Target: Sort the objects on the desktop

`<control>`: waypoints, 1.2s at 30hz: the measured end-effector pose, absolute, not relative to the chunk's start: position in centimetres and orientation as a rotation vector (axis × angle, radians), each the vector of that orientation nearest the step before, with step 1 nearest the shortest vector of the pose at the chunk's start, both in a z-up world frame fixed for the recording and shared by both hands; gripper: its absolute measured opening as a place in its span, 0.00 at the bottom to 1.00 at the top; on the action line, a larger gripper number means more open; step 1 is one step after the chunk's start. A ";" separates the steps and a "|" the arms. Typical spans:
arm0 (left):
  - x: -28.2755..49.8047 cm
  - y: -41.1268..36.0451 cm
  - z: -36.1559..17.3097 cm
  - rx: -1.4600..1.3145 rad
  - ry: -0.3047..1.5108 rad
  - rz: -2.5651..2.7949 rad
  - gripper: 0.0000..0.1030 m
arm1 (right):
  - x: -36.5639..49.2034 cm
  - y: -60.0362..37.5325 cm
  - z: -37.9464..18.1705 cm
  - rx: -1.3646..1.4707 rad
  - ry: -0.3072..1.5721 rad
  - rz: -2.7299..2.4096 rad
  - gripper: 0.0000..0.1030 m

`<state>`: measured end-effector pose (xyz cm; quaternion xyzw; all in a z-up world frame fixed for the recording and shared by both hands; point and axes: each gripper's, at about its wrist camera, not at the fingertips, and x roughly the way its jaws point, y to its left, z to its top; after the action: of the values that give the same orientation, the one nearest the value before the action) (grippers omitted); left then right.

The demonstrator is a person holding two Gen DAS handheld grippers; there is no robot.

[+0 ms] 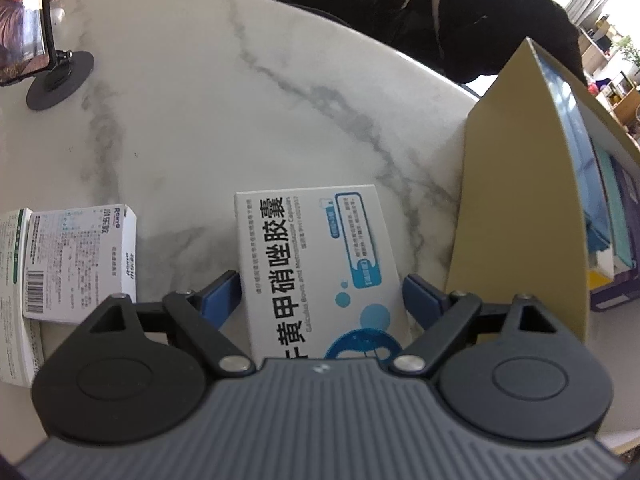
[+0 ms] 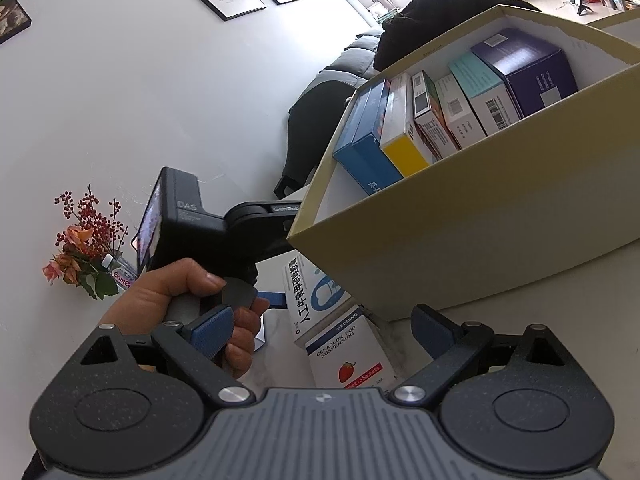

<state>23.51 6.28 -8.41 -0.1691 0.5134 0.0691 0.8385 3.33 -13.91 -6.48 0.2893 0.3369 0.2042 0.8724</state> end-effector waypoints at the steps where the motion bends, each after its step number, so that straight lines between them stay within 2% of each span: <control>1: 23.6 6.1 -8.5 -0.348 1.090 0.149 0.86 | 3.3 -13.9 -6.5 0.605 0.704 0.426 0.93; 13: 21.6 8.5 -8.5 -0.316 1.005 0.046 0.83 | 3.5 -14.0 -6.6 0.615 0.706 0.421 0.93; 27: 17.9 14.9 -9.6 -0.581 0.874 -0.173 0.82 | 4.9 -11.5 -6.4 0.575 0.726 0.471 0.93; 36: 16.5 16.5 -10.5 -0.724 0.867 -0.274 0.82 | 6.4 -8.9 -6.3 0.493 0.759 0.503 0.79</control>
<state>16.46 16.51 -10.49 -0.3418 0.4093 -0.1295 0.8360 6.42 -8.85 -6.33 0.2354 0.3630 0.2404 0.8689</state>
